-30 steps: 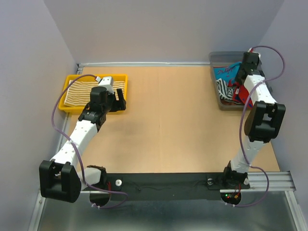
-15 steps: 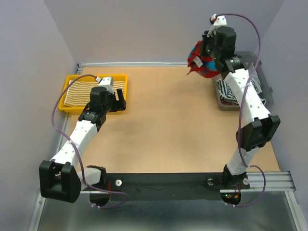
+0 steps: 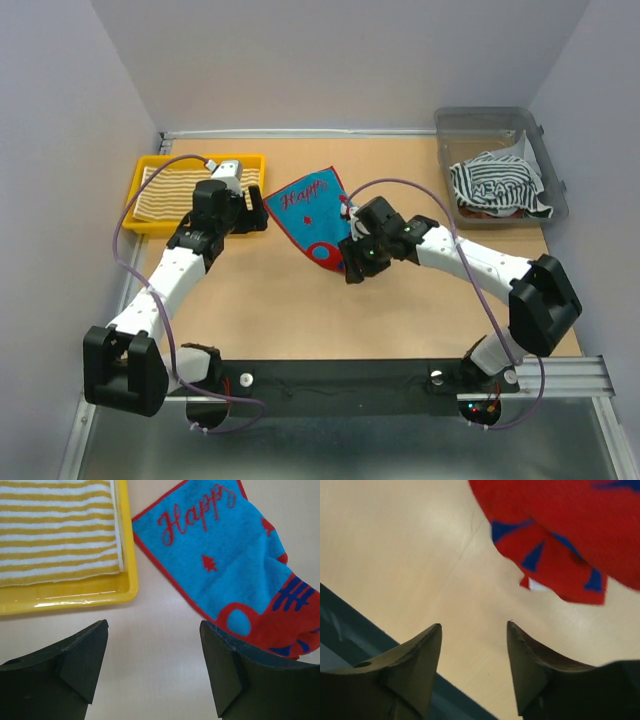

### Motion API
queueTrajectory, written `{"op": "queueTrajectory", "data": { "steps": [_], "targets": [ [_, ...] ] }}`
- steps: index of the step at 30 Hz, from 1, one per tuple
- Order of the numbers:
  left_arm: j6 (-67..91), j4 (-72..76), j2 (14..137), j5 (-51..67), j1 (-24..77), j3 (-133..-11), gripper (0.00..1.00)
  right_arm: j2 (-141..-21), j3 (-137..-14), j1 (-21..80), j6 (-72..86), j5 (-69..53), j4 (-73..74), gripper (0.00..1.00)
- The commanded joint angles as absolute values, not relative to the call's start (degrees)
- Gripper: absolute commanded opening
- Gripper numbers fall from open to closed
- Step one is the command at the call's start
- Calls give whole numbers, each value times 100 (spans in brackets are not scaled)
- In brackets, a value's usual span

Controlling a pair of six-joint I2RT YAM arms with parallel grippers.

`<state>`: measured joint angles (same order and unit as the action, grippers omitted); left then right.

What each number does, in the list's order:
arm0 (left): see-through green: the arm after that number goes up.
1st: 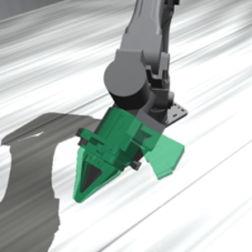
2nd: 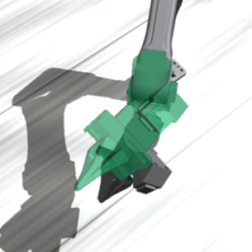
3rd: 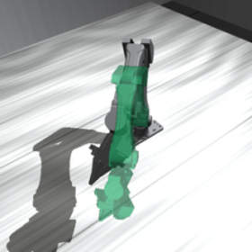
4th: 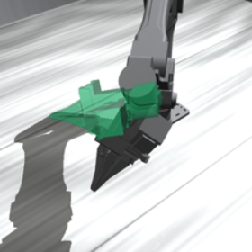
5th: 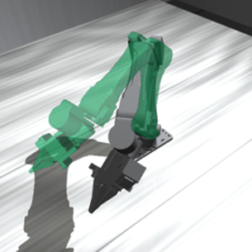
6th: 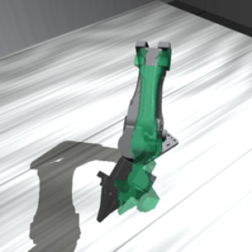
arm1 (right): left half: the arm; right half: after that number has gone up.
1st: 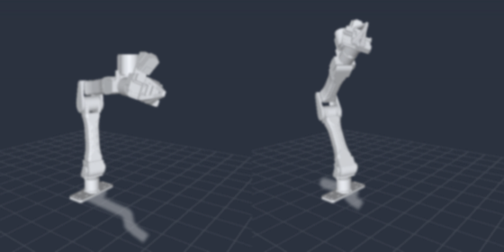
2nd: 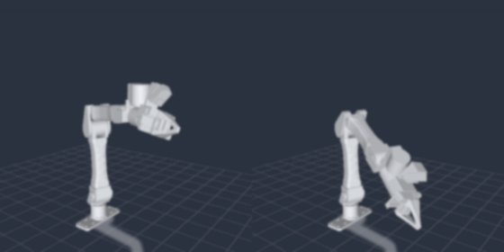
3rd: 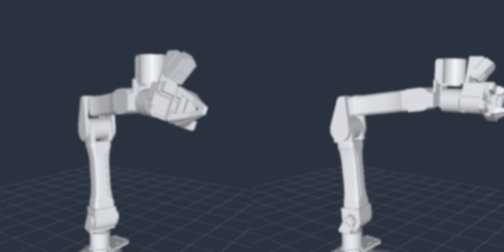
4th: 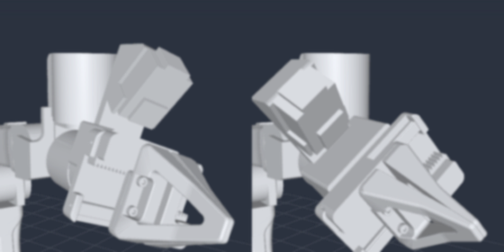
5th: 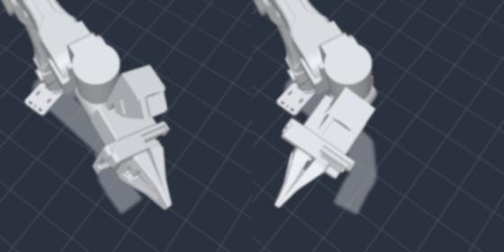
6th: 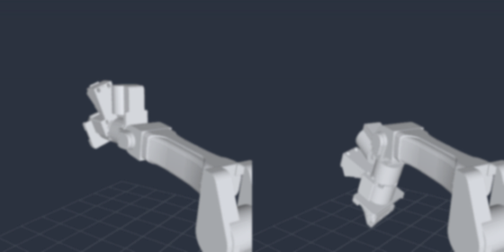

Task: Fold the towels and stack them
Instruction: Move the towel to the center of the board, then flatten out the crumpled towel

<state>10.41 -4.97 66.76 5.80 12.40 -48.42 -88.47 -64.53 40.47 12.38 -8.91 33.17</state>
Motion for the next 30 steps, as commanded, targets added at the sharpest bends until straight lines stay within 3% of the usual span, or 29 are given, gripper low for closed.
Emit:
{"op": "queueTrajectory", "data": {
  "steps": [1,5,12,18,30],
  "targets": [
    [1396,-307,6855,826,1520,-4948,85,-8052,-6539,4104,1424,-367,3735,64],
    [1836,-352,7171,651,1924,-5168,85,-8050,-6802,4008,1240,1220,3700,68],
    [2486,-220,8093,53,2688,-5440,82,-8719,-6708,2999,1554,1293,3157,63],
    [2680,-158,8980,-466,3383,-5862,77,-8499,-5856,2593,1626,309,2822,61],
    [2549,-378,10510,-641,3384,-6978,73,-8051,-4211,2593,1467,-2037,1252,65]
  ]
}}
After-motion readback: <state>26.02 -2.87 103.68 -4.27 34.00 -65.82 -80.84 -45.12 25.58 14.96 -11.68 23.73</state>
